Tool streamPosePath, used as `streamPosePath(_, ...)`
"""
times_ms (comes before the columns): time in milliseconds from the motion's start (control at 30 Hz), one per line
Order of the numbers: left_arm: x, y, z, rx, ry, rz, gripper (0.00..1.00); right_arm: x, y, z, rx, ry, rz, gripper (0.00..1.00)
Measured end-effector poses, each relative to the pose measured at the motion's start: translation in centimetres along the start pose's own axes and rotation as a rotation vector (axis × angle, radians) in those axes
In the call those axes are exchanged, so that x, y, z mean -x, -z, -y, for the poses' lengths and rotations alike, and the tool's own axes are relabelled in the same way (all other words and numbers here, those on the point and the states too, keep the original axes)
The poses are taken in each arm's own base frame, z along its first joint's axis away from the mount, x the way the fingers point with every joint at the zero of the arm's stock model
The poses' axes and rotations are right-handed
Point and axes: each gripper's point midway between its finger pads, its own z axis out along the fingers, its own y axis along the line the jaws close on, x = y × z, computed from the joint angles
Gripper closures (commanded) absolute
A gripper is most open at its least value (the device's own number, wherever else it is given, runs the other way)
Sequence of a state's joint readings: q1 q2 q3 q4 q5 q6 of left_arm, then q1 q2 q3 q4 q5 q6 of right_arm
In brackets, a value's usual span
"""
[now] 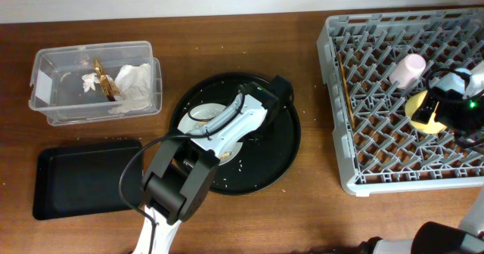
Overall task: Sort waste into correct bins and load items into the dishwasher rack
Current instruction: 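Reach the left gripper to the white plate and grip its rim, then lift the plate and carry it left over the black rectangular tray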
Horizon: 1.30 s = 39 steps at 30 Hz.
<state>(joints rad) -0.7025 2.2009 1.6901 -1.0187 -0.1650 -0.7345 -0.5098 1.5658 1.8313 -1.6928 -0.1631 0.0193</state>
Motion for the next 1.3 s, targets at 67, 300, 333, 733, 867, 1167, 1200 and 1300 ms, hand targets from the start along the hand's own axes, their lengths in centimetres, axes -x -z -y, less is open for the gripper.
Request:
streamPosePath(67, 0.0, -0.3, 0.0, -0.002, 0.001, 0.003, 0.56, 0.0, 0.0, 0.0, 0.0, 0.0, 0.0, 0.02)
streamPosePath(300, 0.1, -1.1, -0.9, 0.037, 0.004, 0.026, 0.99, 0.0, 0.0, 0.0, 0.0, 0.0, 0.0, 0.02)
streamPosePath(333, 0.2, -1.0, -1.1, 0.044, 0.003, 0.03, 0.99, 0.0, 0.0, 0.0, 0.0, 0.0, 0.0, 0.02)
streamPosePath(733, -1.1, 6.8, -4.1, 0.087, -0.015, 0.006, 0.99, 0.0, 0.0, 0.0, 0.0, -0.001, 0.0, 0.02)
streamPosePath(867, -2.0, 9.1, -5.6, 0.101, -0.018, -0.004, 0.99, 0.0, 0.0, 0.0, 0.0, -0.001, 0.0, 0.02)
streamPosePath(1167, -0.4, 12.2, -17.0, 0.159, 0.249, -0.077, 0.99, 0.0, 0.0, 0.0, 0.0, 0.0, 0.0, 0.02)
streamPosePath(1200, -0.1, 12.1, -18.3, 0.163, 0.291, -0.089, 0.99, 0.0, 0.0, 0.0, 0.0, -0.001, 0.0, 0.02)
streamPosePath(1300, 0.7, 11.5, -21.7, 0.151, 0.411, -0.121, 0.99, 0.0, 0.0, 0.0, 0.0, -0.001, 0.0, 0.02)
